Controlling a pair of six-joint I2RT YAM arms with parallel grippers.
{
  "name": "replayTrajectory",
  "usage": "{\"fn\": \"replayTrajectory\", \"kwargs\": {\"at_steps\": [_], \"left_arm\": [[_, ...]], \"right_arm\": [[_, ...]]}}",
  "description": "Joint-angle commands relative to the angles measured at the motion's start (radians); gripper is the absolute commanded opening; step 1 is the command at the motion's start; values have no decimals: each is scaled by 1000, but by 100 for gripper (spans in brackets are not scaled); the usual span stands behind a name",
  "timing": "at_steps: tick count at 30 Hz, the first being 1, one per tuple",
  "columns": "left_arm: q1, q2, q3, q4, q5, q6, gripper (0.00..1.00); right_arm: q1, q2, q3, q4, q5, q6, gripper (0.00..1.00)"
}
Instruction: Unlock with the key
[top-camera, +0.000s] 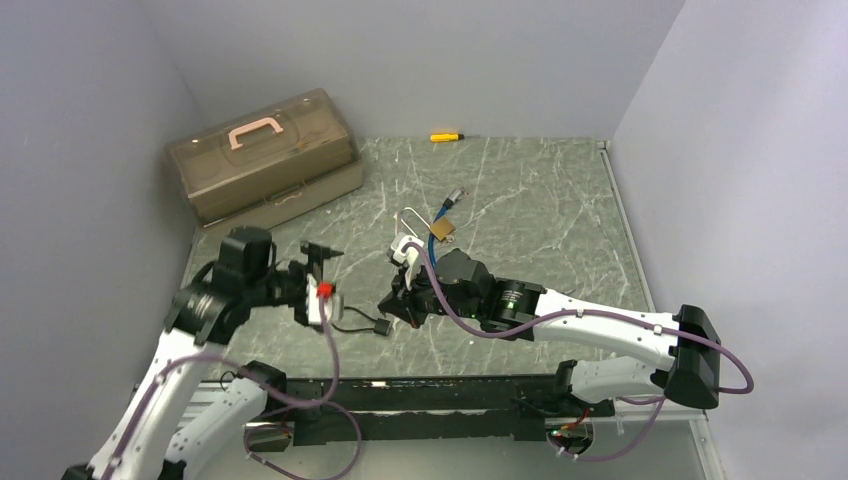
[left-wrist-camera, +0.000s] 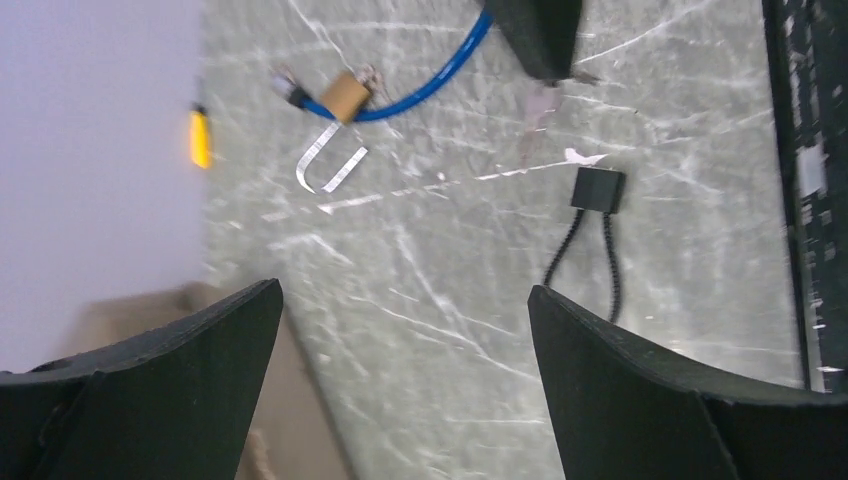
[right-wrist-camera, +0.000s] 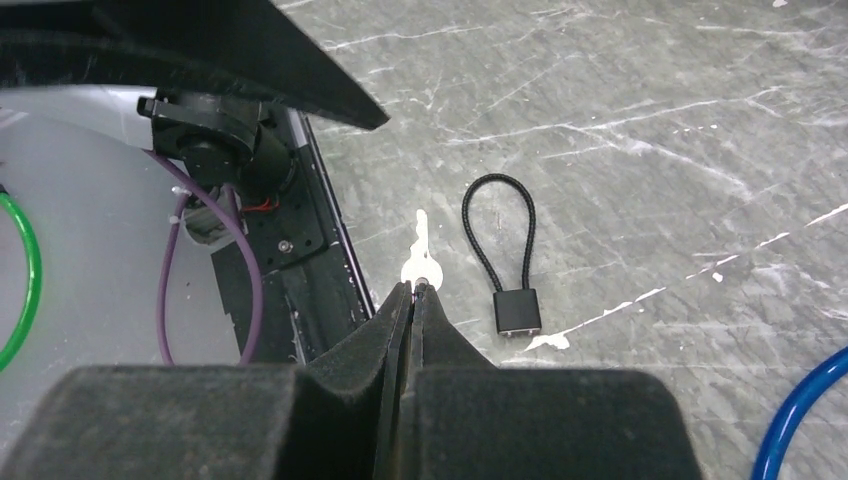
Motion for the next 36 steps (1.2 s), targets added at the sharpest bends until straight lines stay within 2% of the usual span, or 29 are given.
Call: {"fn": "replayTrajectory", "kwargs": {"at_steps": [1, 4, 13, 16, 21, 32, 36], "left_arm": [[-135, -199, -147, 175, -113, 122, 99], [-223, -254, -231, 279, -162, 91, 98], [-262, -264, -279, 338, -181, 105, 62], [-289, -293, -313, 403, -212, 103, 57], [-336, -318, -335, 422, -238, 98, 53], [-362, -345, -362, 476, -266, 108, 28], [-371, -348, -365, 469, -263, 113, 13]], "right_arm": [[0, -19, 45, 54, -32, 3, 0], [-1, -12, 55, 54, -38, 7, 0], [-19, 9, 52, 144, -77, 41, 0], [-27, 20, 52, 152, -95, 56, 0], [-52, 30, 49, 177, -137, 82, 0], [-79, 44, 50, 201, -185, 110, 0], [-87, 52, 55, 203, -203, 118, 0]]}}
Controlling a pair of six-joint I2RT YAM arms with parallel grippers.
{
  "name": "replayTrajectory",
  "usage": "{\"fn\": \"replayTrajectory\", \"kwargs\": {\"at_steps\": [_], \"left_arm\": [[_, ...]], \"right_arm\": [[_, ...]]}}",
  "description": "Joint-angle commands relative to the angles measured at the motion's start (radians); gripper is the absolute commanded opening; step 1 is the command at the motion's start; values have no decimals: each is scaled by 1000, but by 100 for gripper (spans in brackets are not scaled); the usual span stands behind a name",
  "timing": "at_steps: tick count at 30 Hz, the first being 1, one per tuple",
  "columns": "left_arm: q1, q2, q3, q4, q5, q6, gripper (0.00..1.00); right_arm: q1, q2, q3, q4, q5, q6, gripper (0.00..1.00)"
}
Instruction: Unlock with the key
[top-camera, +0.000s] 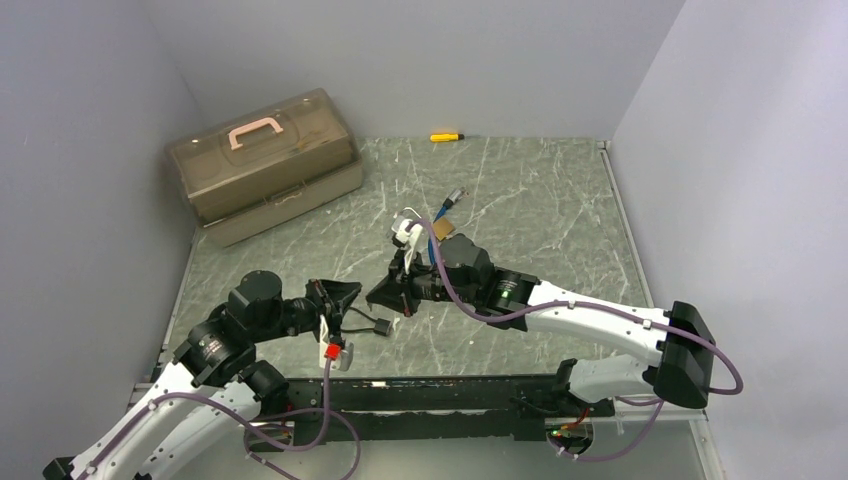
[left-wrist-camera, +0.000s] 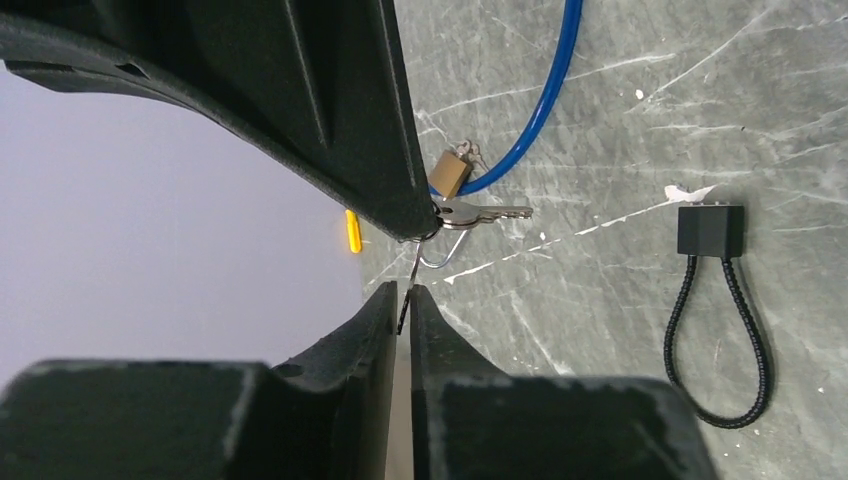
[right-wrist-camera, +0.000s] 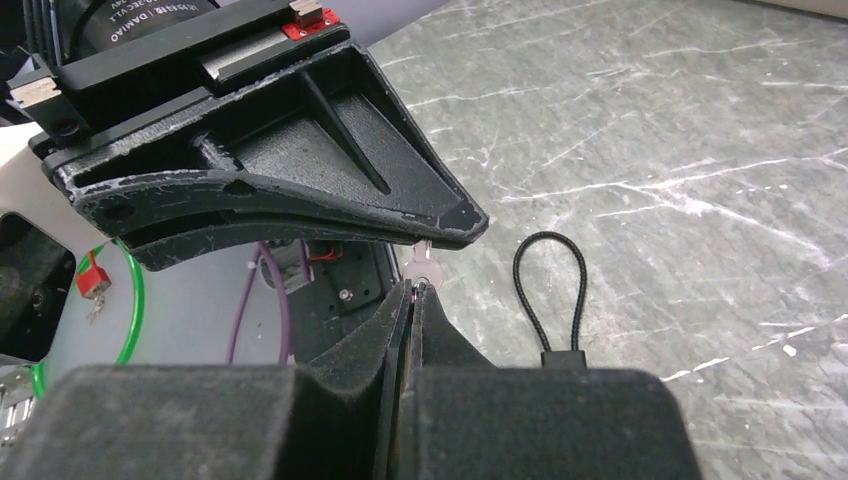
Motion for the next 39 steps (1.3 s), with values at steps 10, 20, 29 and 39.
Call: {"fn": "replayTrajectory", "kwargs": {"at_steps": [10, 20, 29, 39], "left_arm": [[-11, -1, 48, -22, 33, -36, 0], [-11, 189, 269, -369, 95, -303, 0], [-10, 555, 539, -787, 203, -501, 0], [-10, 791, 804, -993, 362, -636, 0]], "right_arm": [[-27, 20, 47, 58, -63, 43, 0], [-53, -76, -31, 45, -52, -60, 51], [-116, -286, -210, 158, -109, -131, 51], [-126, -216, -286, 441, -297, -9, 50]]}}
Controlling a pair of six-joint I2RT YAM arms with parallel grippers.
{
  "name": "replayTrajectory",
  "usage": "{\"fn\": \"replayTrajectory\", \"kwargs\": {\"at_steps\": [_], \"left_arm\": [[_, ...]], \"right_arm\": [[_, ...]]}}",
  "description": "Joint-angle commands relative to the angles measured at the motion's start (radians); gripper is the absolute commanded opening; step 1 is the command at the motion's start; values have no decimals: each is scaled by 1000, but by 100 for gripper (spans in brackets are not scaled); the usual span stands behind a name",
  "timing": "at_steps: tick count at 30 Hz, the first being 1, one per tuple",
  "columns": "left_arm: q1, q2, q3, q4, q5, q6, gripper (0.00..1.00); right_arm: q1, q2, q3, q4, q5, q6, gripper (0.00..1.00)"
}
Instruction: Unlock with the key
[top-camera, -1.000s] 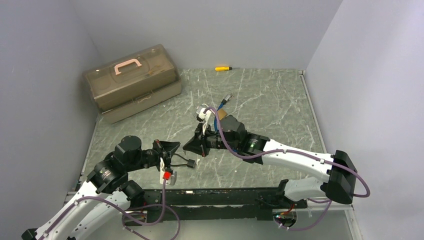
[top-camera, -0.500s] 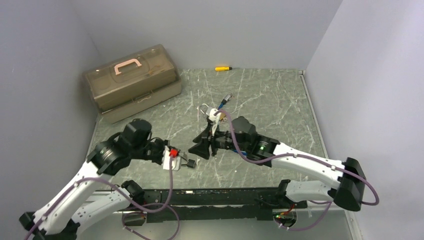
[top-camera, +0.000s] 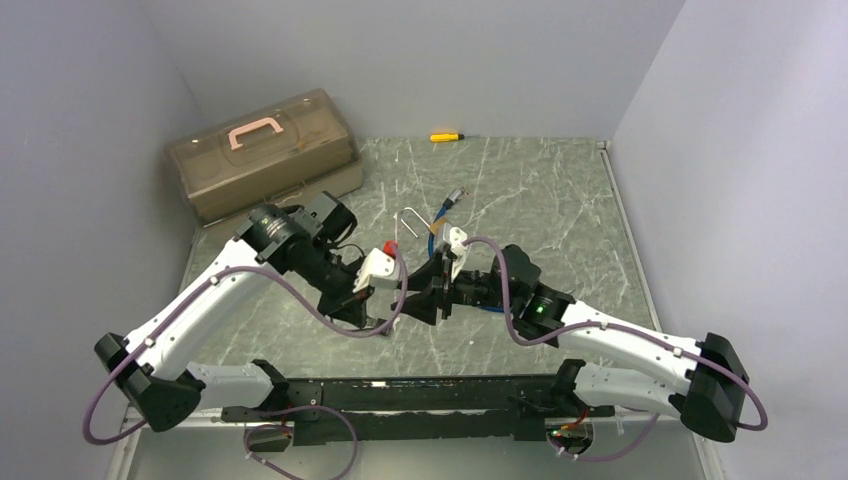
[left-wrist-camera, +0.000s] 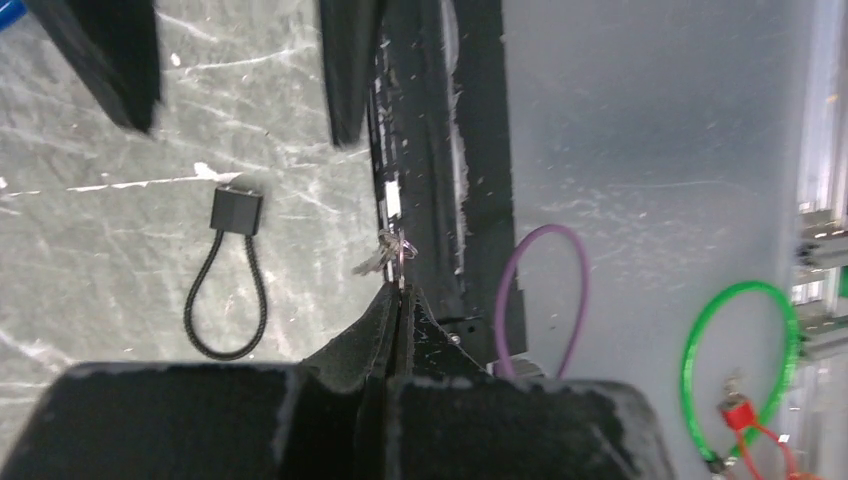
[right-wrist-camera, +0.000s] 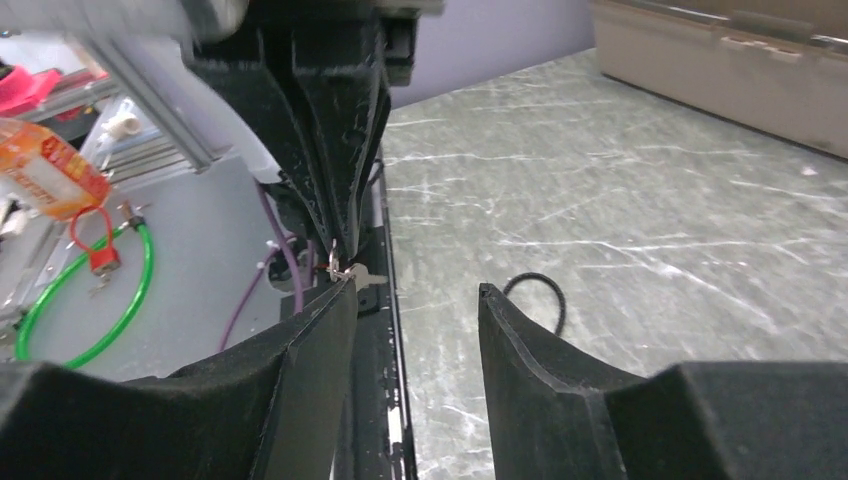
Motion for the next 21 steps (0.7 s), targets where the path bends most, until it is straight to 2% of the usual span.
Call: {"fn": "replayTrajectory", "kwargs": {"at_steps": [1, 8, 12, 21], "left_arm": [[-2, 75, 120, -132, 133, -79, 0], [-2, 53, 68, -68, 142, -121, 0], [-2, 44, 65, -55, 118, -138, 0], [-2, 62, 149, -20, 56, -176, 0]], "right_arm": [[-2, 57, -20, 242, -131, 91, 50], [-1, 117, -16, 359, -224, 150, 46], [0, 115, -3, 334, -259, 141, 42], [-1, 159, 32, 299, -320, 126, 41]]}}
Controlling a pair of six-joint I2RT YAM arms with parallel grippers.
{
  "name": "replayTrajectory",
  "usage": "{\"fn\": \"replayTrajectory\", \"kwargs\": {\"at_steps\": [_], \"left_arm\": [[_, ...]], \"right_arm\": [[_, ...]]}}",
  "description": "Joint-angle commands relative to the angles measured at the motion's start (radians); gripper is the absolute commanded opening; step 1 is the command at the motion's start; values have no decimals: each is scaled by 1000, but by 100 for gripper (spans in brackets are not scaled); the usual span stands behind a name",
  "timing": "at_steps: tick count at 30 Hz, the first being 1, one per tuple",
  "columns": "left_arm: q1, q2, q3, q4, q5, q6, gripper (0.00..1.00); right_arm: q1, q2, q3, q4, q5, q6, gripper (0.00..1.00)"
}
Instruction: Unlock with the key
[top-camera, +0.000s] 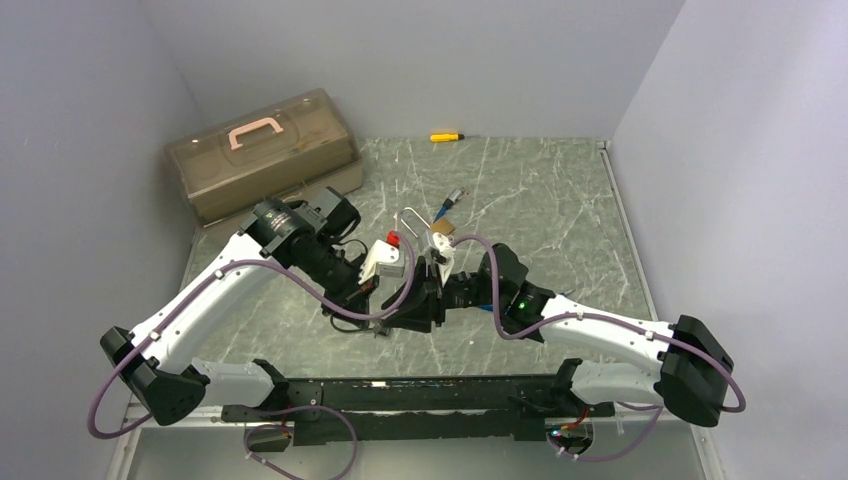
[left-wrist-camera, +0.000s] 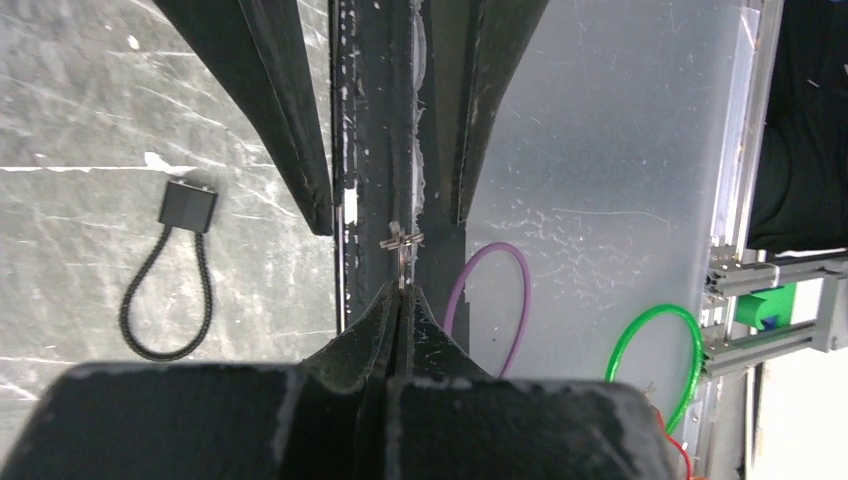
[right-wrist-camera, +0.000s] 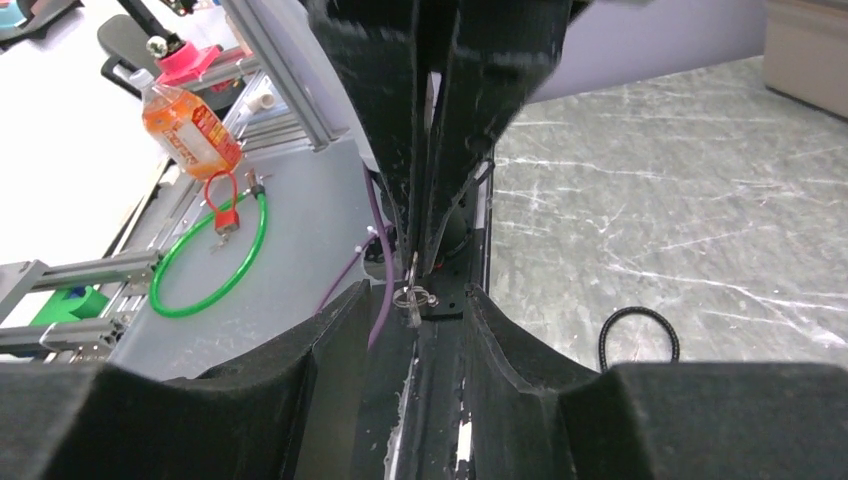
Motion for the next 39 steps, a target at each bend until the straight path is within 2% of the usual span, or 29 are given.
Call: {"fn": "replayTrajectory", "kwargs": {"at_steps": [1, 14, 19, 22, 35, 38, 39], "left_arm": [[-1, 1, 88, 29, -13, -30, 0], [-2, -20, 57, 59, -14, -42, 0], [-2, -28, 51, 68, -18, -46, 0], [-1, -36, 45, 70, -22, -46, 0], [38, -65, 57, 116, -49, -60, 0], [50, -79, 29, 158, -63, -69, 25], [57, -90, 15, 179, -67, -72, 29]], "right_arm": [[-1, 23, 58, 38, -55, -7, 41], [0, 48, 85, 59, -35, 3, 36], [-2, 62, 98, 50, -35, 9, 16], [-1, 68, 106, 43, -46, 10, 0], [0, 58, 155, -181, -5, -4, 0], [-1, 26, 133, -154, 23, 14, 0], [-1, 14, 127, -151, 32, 19, 0]]}}
